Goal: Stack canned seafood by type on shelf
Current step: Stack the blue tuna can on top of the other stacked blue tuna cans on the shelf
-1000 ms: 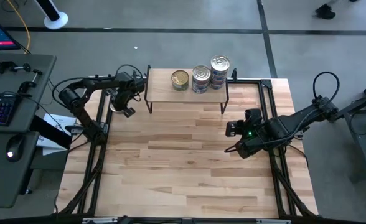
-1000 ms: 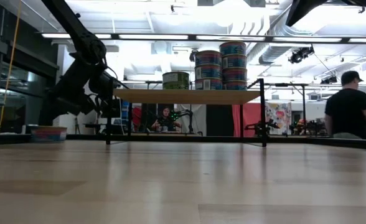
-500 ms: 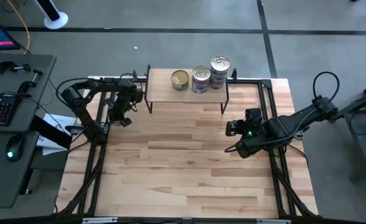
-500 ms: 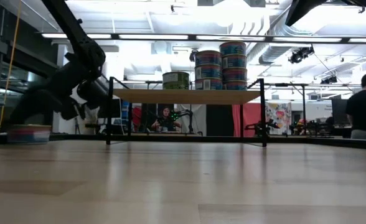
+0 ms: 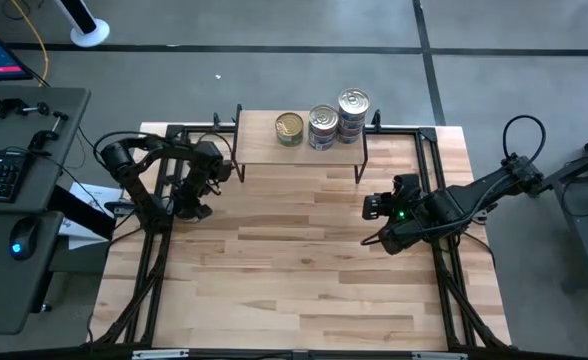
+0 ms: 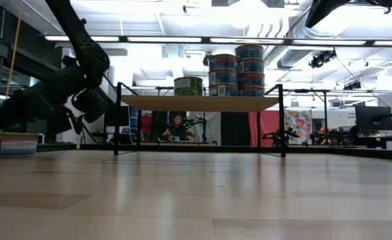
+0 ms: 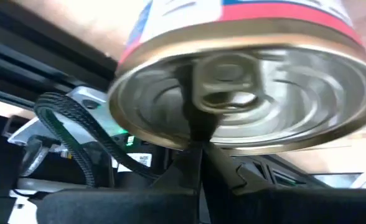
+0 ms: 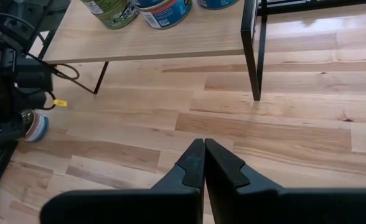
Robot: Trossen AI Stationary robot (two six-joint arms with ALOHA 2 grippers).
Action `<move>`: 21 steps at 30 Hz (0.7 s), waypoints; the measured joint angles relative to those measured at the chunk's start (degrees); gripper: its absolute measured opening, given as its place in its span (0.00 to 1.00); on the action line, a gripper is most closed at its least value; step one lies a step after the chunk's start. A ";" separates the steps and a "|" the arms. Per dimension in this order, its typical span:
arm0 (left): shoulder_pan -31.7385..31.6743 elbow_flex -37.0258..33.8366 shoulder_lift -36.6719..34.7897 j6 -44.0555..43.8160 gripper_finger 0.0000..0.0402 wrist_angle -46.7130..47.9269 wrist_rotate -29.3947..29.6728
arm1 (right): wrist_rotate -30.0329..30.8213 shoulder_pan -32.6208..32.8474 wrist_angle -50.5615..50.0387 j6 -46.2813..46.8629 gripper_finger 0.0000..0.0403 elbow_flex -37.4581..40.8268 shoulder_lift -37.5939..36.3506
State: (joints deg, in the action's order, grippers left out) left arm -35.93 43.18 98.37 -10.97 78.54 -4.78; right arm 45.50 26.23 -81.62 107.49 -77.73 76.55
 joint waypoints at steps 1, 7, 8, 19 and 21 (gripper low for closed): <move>1.06 0.00 -0.02 -0.25 0.00 0.00 -0.10 | 0.00 -0.01 0.00 0.01 0.00 0.00 0.00; 6.58 0.00 -0.01 -1.49 0.00 0.08 -2.28 | 0.00 -0.01 0.00 -0.46 0.00 0.00 -0.01; 7.46 -0.01 0.00 -1.51 0.00 0.01 -3.03 | 0.01 0.00 0.00 -0.74 0.00 -0.02 -0.02; 14.98 0.04 -0.02 -2.68 0.00 -0.55 -8.83 | 0.20 -0.01 -0.02 -1.04 0.00 -0.02 -0.02; 15.75 0.04 0.00 -1.76 0.00 -0.50 -11.37 | 0.32 -0.01 -0.03 -1.04 0.00 -0.02 -0.02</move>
State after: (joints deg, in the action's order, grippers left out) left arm -20.19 43.22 98.37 -12.73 78.04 -16.15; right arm 45.81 26.22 -81.65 106.45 -77.75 76.53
